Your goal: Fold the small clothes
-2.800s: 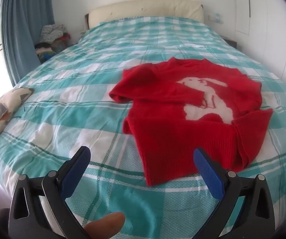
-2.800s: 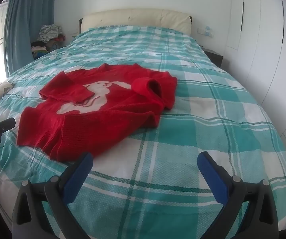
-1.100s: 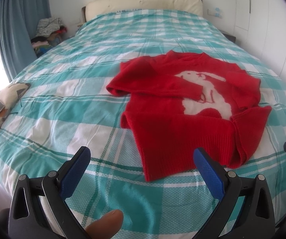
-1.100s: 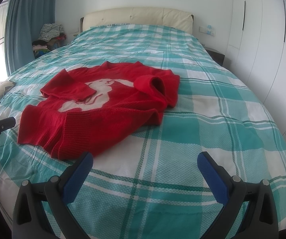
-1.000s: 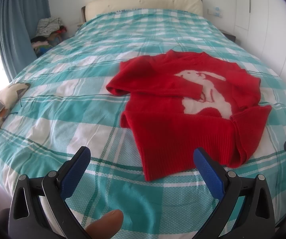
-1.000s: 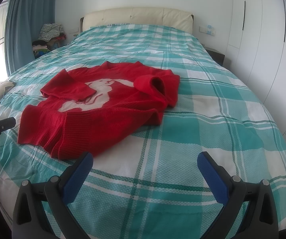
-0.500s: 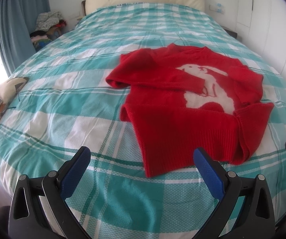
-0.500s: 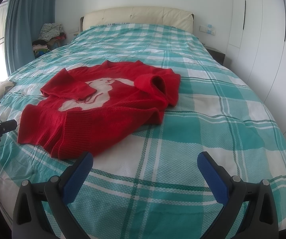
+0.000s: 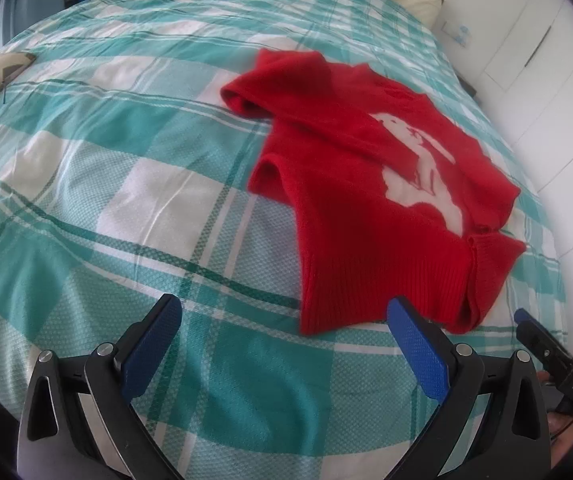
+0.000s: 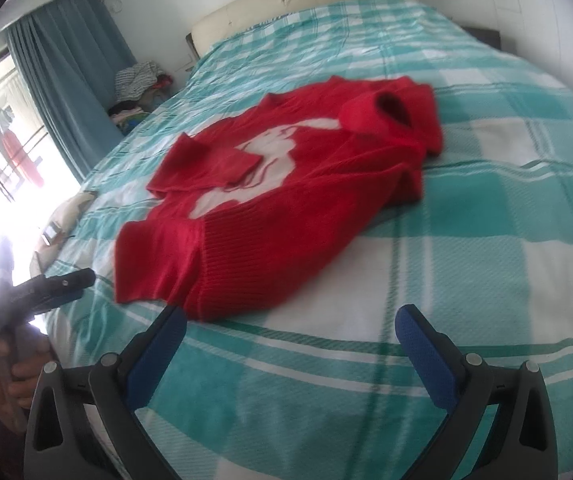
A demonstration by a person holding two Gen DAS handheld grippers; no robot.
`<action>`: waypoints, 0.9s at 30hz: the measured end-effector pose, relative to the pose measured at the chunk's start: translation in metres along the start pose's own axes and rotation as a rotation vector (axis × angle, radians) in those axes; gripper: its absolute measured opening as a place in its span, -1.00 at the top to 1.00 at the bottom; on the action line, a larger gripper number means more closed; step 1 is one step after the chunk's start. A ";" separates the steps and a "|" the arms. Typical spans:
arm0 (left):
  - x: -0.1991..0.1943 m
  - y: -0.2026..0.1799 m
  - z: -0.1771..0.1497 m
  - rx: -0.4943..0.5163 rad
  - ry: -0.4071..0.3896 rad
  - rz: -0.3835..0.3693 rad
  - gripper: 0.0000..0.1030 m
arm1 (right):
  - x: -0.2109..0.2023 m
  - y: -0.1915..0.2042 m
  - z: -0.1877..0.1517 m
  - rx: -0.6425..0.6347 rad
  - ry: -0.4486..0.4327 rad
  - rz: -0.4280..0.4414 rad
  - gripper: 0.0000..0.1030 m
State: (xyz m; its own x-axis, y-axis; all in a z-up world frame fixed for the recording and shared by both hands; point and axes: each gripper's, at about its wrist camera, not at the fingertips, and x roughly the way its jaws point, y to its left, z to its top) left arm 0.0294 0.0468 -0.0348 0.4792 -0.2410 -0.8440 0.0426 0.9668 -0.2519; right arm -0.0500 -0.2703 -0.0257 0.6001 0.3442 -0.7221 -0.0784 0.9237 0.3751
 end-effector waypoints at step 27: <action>-0.015 0.003 -0.040 0.198 0.075 -0.019 0.94 | -0.058 -0.040 -0.049 0.129 0.076 -0.045 0.24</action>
State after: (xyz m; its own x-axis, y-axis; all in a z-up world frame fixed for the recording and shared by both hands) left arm -0.0131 0.0501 -0.0418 0.4108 -0.2580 -0.8745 0.2258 0.9580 -0.1766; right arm -0.1203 -0.3184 -0.0273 0.5387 0.3195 -0.7796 0.0530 0.9106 0.4098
